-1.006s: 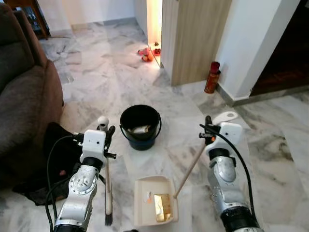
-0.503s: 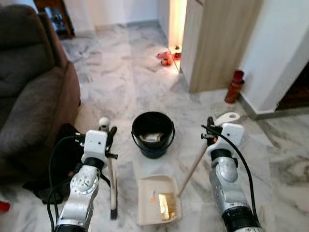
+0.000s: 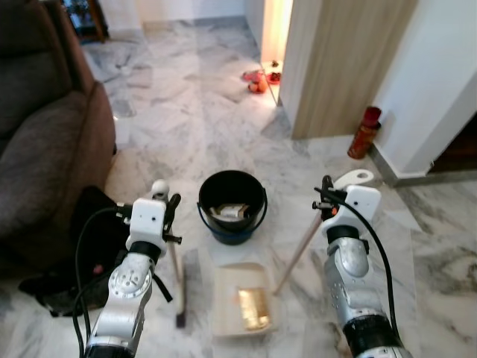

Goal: Sweep floor

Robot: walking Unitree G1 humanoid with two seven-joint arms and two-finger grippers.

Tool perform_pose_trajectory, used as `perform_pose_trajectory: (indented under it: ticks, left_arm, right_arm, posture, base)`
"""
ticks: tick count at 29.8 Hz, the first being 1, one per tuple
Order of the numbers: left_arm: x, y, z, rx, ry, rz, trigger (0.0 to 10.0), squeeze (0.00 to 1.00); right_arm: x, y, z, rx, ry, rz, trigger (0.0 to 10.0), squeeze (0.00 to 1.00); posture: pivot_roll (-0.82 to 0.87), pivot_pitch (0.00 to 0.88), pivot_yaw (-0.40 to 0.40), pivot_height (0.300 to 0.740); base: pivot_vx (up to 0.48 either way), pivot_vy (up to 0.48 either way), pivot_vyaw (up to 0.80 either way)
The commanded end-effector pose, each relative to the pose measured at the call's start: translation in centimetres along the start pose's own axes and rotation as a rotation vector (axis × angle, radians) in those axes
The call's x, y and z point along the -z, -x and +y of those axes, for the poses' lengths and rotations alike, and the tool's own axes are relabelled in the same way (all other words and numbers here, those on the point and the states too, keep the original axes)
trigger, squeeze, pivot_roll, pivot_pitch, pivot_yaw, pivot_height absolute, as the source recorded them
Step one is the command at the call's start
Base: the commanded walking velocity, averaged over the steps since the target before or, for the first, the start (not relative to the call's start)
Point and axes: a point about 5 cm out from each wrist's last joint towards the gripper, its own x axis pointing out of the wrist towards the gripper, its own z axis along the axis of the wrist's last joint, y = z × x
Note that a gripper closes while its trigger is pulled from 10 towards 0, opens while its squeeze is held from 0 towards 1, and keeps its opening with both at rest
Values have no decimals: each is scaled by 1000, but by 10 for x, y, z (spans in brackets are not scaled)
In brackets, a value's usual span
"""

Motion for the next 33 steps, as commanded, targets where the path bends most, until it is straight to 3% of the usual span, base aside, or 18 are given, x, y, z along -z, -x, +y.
perform_pose_trajectory:
  ticks: [1, 17, 33]
  left_arm:
    - [-9, -3, 4, -9, -25, -39, 10000, 0]
    - [-10, -2, 3, 6, -42, -46, 10000, 0]
    - [-9, -2, 3, 10, -41, -43, 10000, 0]
  right_arm:
    - [-7, -3, 1, 10, -47, -35, 10000, 0]
    - [-6, -2, 2, 7, -56, -29, 10000, 0]
    - [-5, -2, -3, 11, -45, -23, 10000, 0]
  posture:
    - [157, 63, 16, 740]
    - [159, 65, 16, 740]
    - [155, 91, 18, 740]
  base:
    - [322, 0, 0]
    - [334, 0, 0]
    - [0, 0, 0]
